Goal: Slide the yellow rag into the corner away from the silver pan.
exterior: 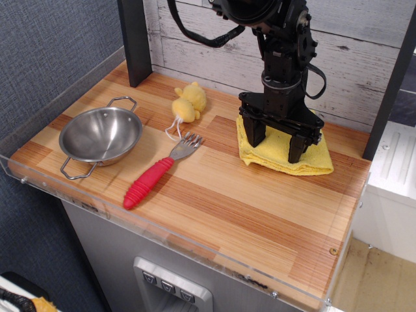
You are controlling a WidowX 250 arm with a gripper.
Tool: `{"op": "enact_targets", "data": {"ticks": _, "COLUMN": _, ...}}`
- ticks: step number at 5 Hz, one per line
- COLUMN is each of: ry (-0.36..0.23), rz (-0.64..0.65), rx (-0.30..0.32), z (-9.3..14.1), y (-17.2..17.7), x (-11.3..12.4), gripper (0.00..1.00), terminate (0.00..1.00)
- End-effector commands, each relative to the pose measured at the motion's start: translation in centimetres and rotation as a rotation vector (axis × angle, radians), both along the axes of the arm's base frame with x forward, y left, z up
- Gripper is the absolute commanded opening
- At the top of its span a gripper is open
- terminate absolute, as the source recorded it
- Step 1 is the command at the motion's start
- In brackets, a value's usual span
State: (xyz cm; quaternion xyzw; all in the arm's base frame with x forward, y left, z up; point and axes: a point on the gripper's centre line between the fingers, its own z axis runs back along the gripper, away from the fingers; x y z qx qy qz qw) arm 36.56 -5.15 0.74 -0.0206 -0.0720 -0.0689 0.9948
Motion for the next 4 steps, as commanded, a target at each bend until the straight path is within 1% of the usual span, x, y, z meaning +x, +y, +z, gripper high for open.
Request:
{"op": "enact_targets", "data": {"ticks": 1, "ry": -0.028, "rz": 0.002, "rx": -0.021, "z": 1.4, "y": 0.4, "x": -0.2, "gripper": 1.0, "terminate": 0.0}}
{"op": "enact_targets", "data": {"ticks": 2, "ry": -0.048, "rz": 0.005, "rx": -0.028, "z": 3.1, "y": 0.2, "x": 0.7, "gripper": 1.0, "terminate": 0.0}}
{"op": "enact_targets", "data": {"ticks": 3, "ry": -0.051, "rz": -0.012, "rx": -0.037, "z": 6.3, "y": 0.1, "x": 1.9, "gripper": 1.0, "terminate": 0.0}}
{"op": "enact_targets", "data": {"ticks": 4, "ry": -0.056, "rz": 0.032, "rx": -0.046, "z": 9.7, "y": 0.6, "x": 2.2, "gripper": 1.0, "terminate": 0.0}}
